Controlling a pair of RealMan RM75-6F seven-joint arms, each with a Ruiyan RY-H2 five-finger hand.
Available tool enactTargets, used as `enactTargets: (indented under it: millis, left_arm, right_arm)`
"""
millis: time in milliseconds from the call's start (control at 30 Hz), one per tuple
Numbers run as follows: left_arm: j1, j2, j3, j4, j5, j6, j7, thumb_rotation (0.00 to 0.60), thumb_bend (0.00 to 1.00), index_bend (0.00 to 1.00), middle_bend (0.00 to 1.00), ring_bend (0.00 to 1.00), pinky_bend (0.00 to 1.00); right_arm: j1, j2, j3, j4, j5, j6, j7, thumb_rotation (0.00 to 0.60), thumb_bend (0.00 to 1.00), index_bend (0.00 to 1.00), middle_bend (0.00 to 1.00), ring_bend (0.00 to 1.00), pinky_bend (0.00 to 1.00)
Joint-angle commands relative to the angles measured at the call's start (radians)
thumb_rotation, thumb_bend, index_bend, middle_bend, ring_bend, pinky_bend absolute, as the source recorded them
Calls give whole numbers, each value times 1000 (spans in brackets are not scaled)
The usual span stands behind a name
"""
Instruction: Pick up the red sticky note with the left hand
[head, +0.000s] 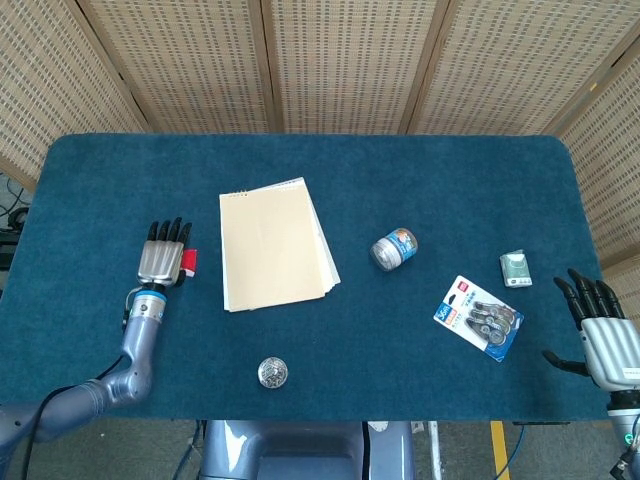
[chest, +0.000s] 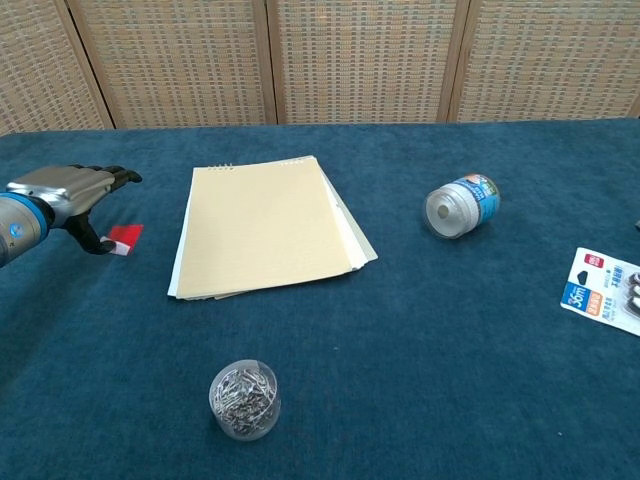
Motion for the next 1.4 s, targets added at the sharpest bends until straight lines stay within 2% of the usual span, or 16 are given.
enactTargets:
  millis: [33, 633, 833, 1033, 1200, 1300, 1400]
  left_arm:
    - [4, 7, -1, -14, 12, 13, -5, 600, 362, 0, 0, 0, 0]
    - [29, 81, 4, -151, 72, 54, -33, 600, 363, 6, 0, 0, 0]
    - [38, 159, 16, -276, 17, 4, -17, 600, 362, 28, 0, 0, 0]
    - [62, 167, 41, -300, 57, 41, -46, 600, 361, 162, 0, 0, 0]
    - [80, 159, 64, -293, 101, 67, -71, 600, 362, 334, 0, 0, 0]
    - [83, 155, 70, -278, 109, 70, -74, 600, 364, 392, 0, 0, 0]
    - [85, 151, 72, -265, 118, 75, -77, 600, 365, 397, 0, 0, 0]
  right_arm:
    - [0, 0, 0, 0, 0, -1, 0, 600, 53, 0, 0, 0, 0]
    - [1, 0, -1, -5, 1, -2, -9, 600, 53, 0, 0, 0, 0]
    - [0, 0, -1, -5, 0, 0, -8, 600, 53, 0, 0, 0, 0]
    - [1, -1, -1, -4, -2, 1, -9, 600, 53, 0, 0, 0, 0]
    - [2, -2, -2, -4, -1, -4, -10, 600, 53, 0, 0, 0, 0]
    - [2, -2, -2, -4, -3, -3, -9, 600, 53, 0, 0, 0, 0]
    - [2, -2, -2, -4, -3, -1, -8, 600, 53, 0, 0, 0, 0]
